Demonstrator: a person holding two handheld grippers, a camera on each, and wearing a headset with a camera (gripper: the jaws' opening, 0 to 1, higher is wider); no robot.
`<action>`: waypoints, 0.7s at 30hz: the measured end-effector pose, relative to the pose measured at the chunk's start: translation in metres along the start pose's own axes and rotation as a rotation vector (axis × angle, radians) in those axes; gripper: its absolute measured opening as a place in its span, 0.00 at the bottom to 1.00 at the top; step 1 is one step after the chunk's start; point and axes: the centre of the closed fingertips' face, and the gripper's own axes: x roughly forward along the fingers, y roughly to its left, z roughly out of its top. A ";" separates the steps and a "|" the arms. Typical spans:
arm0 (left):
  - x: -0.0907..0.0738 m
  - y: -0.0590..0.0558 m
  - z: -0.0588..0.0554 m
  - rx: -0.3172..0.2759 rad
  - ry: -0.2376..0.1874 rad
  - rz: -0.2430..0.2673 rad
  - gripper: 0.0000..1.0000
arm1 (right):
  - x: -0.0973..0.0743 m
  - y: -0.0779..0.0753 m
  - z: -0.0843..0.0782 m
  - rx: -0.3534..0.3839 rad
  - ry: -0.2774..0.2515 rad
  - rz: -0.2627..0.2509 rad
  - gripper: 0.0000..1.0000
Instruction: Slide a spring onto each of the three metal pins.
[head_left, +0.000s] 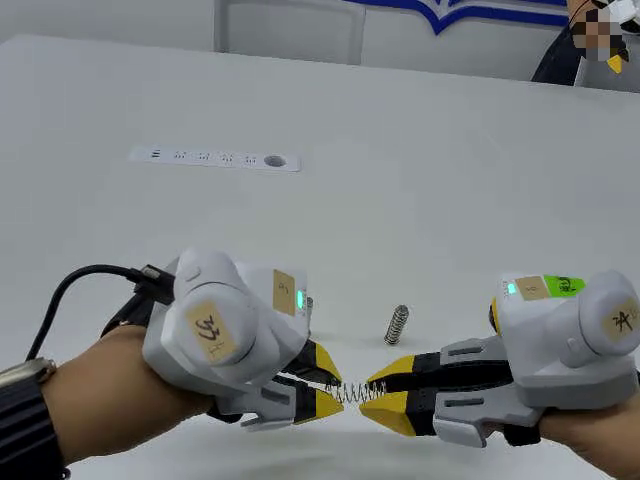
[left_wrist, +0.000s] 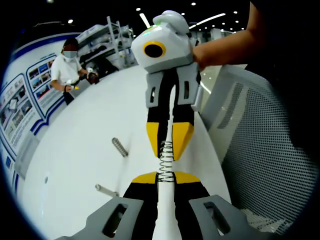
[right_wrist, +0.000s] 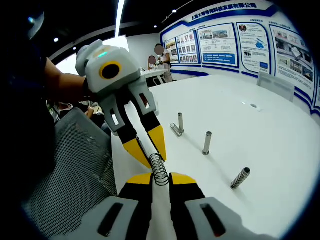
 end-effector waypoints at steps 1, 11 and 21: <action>0.000 0.000 0.000 -0.002 -0.002 0.000 0.10 | 0.000 0.000 0.000 -0.002 0.002 -0.001 0.13; 0.001 0.001 -0.003 -0.012 -0.003 0.000 0.10 | 0.001 0.007 0.017 -0.059 0.024 0.010 0.12; 0.003 -0.001 -0.001 -0.017 -0.008 -0.005 0.10 | 0.009 0.015 0.031 -0.182 0.117 0.013 0.12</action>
